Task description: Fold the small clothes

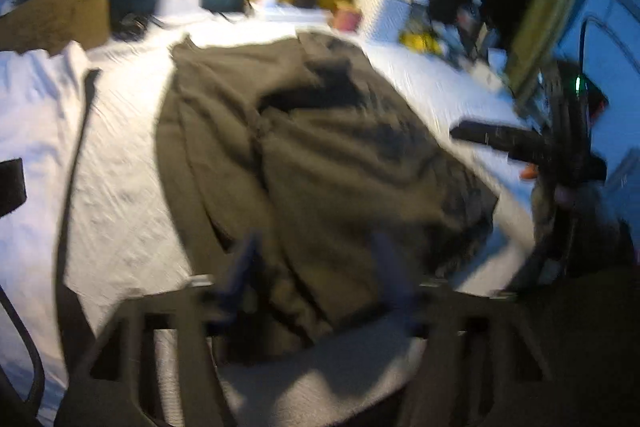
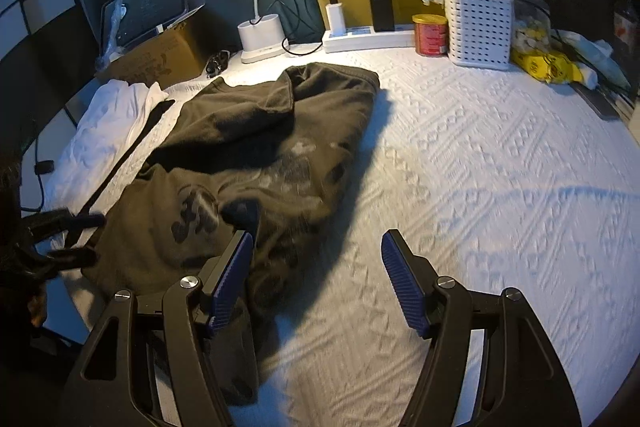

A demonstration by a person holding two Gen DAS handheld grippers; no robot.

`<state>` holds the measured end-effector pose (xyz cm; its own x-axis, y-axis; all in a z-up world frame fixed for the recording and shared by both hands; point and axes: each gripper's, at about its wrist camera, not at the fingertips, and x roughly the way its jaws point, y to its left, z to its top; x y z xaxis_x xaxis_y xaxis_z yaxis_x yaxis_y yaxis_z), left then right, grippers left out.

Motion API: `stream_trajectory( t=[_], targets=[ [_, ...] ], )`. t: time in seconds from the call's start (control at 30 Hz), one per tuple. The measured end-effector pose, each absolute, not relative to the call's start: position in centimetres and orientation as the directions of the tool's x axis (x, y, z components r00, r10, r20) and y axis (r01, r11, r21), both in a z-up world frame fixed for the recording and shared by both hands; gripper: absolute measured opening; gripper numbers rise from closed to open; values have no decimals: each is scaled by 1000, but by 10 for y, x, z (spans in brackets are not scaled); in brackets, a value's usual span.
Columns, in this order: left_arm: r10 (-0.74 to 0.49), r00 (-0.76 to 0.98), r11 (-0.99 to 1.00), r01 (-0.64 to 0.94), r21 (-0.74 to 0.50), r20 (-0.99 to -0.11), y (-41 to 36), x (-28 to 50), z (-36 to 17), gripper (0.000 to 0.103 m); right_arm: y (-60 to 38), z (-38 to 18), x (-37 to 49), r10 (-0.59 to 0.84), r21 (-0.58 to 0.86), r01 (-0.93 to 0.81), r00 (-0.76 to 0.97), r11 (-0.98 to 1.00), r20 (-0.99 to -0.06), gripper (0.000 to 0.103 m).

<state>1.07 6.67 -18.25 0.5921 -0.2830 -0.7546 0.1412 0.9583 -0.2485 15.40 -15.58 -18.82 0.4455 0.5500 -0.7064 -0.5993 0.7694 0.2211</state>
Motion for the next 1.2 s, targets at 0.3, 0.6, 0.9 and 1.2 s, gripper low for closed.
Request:
stream_trajectory(
  t=[0.3,0.6,0.9,1.2],
  targets=[
    [-225,652,974,145,-172,-724,77,-11,-161,1,-157,-197,141,536,214,-599,432,772,-726,70],
    [-207,640,978,137,-155,-740,89,-20,-162,1,-140,-209,110,536,207,-636,381,743,-753,70],
    [-182,634,983,114,-143,-752,92,-20,-173,1,-131,-213,67,521,130,-680,408,721,-750,34],
    [-227,631,974,153,-168,-742,78,-18,-171,1,-151,-206,73,528,144,-674,408,724,-744,9]
  ],
)
